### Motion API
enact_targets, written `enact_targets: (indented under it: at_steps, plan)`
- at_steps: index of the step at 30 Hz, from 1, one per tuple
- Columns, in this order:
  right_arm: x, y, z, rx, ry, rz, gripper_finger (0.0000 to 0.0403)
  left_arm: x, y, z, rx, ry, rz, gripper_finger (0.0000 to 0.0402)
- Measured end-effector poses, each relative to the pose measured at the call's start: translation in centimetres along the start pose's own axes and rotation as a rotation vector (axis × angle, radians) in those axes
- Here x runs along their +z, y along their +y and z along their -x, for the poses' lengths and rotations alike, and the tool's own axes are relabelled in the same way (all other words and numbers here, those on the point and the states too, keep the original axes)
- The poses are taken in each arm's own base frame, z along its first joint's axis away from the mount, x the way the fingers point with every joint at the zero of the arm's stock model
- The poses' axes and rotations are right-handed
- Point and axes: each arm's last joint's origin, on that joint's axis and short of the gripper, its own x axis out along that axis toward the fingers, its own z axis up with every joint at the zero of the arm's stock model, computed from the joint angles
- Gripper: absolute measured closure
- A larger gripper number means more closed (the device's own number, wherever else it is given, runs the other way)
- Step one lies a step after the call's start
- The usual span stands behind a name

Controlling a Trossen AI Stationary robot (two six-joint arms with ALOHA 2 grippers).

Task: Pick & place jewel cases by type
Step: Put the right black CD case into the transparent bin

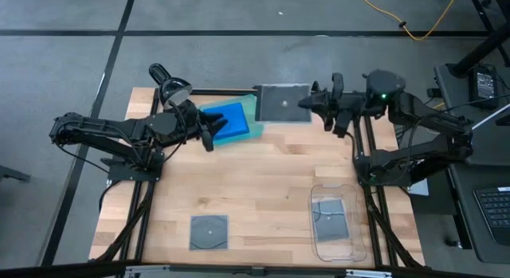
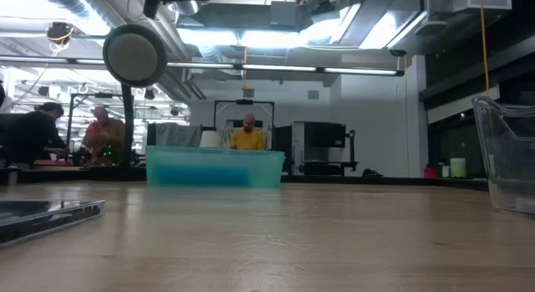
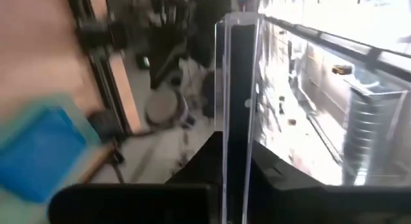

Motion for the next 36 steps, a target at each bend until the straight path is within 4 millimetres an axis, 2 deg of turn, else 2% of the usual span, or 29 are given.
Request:
enact_targets:
  at_steps: [4,7,11,14,18,23,29,36]
  plan:
    - [0.6,0.1,-0.1,-0.003,0.063,0.120,0.0364,0.1,0.1,0.0,0.034,-0.018,0.010,0.0261]
    - [0.8,0.1,-0.2,-0.004,0.080,0.148,0.0365,0.1,0.2,0.0,0.051,-0.027,0.012,0.0261]
    - [0.9,0.1,-0.2,-0.007,0.081,0.093,0.0371,0.1,0.2,0.0,0.058,-0.031,0.013,0.0261]
    - [0.9,0.1,-0.2,-0.013,0.081,-0.017,0.0371,0.1,0.2,0.0,0.059,-0.031,0.013,0.0261]
    - [0.9,0.1,-0.2,-0.020,0.080,-0.289,0.0362,0.1,0.2,0.0,0.059,-0.031,0.013,0.0261]
    - [0.8,1.0,-0.1,0.051,0.114,-0.738,0.0371,0.0,0.2,0.0,0.061,-0.026,0.002,0.0261]
    - [1.2,2.9,0.2,0.233,0.203,-1.230,0.0368,-0.5,0.5,0.0,0.089,0.028,-0.040,0.0261]
    - [2.6,5.2,1.3,0.517,0.366,-1.629,0.0371,-1.5,1.2,0.2,0.138,0.117,-0.112,0.0261]
